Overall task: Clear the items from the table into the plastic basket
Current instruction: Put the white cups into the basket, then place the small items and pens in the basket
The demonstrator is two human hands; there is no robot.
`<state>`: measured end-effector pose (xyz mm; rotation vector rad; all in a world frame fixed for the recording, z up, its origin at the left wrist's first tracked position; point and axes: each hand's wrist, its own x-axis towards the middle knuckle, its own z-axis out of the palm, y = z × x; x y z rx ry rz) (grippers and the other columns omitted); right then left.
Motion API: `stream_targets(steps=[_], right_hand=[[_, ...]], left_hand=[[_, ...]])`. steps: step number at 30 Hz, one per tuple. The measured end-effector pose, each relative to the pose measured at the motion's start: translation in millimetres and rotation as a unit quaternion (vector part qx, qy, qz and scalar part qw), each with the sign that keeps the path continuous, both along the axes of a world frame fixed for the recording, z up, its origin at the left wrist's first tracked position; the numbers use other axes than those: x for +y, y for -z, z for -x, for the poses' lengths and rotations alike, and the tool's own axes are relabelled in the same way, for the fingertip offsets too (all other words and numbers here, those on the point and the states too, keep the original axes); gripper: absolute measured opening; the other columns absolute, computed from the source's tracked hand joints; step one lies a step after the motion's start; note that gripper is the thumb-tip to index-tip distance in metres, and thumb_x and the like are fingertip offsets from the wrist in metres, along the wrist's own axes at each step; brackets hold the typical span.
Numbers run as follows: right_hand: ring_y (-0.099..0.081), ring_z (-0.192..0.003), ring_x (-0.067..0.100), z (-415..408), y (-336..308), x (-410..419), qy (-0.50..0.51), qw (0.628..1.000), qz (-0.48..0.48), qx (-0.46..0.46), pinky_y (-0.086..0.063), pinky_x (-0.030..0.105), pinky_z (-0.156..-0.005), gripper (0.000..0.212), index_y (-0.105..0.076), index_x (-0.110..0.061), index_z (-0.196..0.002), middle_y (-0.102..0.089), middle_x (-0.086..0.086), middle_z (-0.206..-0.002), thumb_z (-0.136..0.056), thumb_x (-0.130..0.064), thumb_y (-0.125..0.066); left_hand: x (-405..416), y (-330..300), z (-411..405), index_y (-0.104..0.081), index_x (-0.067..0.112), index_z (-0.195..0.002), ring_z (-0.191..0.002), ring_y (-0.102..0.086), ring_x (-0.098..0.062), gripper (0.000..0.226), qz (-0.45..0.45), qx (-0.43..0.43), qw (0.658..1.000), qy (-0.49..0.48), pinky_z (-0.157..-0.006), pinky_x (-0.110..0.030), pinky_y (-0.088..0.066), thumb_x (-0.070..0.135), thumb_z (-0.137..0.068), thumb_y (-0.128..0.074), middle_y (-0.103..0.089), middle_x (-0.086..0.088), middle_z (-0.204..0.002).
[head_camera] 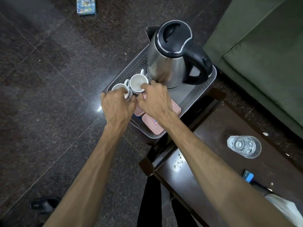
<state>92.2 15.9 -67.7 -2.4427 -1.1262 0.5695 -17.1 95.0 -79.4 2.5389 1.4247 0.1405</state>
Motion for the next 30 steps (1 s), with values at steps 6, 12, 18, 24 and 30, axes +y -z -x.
stream_targets(steps=[6,12,18,24,30], right_hand=[[-0.063,-0.093,0.026,0,-16,-58,0.088,0.989,-0.116,0.029,-0.046,0.032,-0.082,0.015,-0.076,-0.01,-0.091,-0.073,0.004,-0.098,-0.085,-0.014,-0.064],[-0.065,-0.083,0.024,7,-21,-143,0.23,0.959,-0.156,0.045,-0.051,0.034,-0.077,0.008,-0.073,-0.012,-0.082,-0.073,0.0,-0.091,-0.076,-0.008,-0.07],[-0.068,-0.081,0.016,31,-5,-261,0.374,0.914,-0.139,0.073,-0.056,0.034,-0.077,0.014,-0.075,-0.018,-0.084,-0.073,-0.007,-0.088,-0.076,-0.007,-0.072],[-0.071,-0.073,0.016,69,22,-387,0.528,0.841,-0.029,0.113,-0.06,0.039,-0.074,0.015,-0.076,-0.022,-0.089,-0.076,-0.005,-0.082,-0.079,-0.012,-0.07],[-0.07,-0.086,0.034,62,25,-434,0.493,0.865,0.057,0.073,-0.052,0.037,-0.069,0.04,-0.065,-0.02,-0.125,-0.068,0.006,-0.119,-0.085,-0.014,-0.064]], left_hand=[[-58,-5,15,-0.07,0.011,-0.099,-0.076,-0.064,-0.031,0.019,0.009,-0.119,0.993,-0.019,-0.079,-0.043,-0.038,0.023,-0.085,-0.067,-0.07,-0.006,-0.079],[-161,-5,4,-0.064,0.01,-0.081,-0.065,-0.059,-0.033,0.01,0.085,-0.139,0.985,0.065,-0.072,-0.043,-0.036,0.006,-0.078,-0.073,-0.062,-0.007,-0.071],[-272,0,-2,-0.063,0.004,-0.079,-0.07,-0.062,-0.037,0.014,0.167,-0.089,0.956,0.224,-0.069,-0.047,-0.042,0.012,-0.075,-0.073,-0.064,-0.013,-0.075],[-363,27,3,-0.071,0.014,-0.103,-0.094,-0.067,-0.034,0.021,0.249,0.047,0.906,0.338,-0.087,-0.042,-0.045,0.018,-0.083,-0.068,-0.069,-0.007,-0.101],[-413,53,6,-0.07,0.017,-0.121,-0.096,-0.068,-0.034,0.04,0.238,0.08,0.899,0.359,-0.088,-0.043,-0.052,0.022,-0.081,-0.073,-0.065,-0.007,-0.113]])
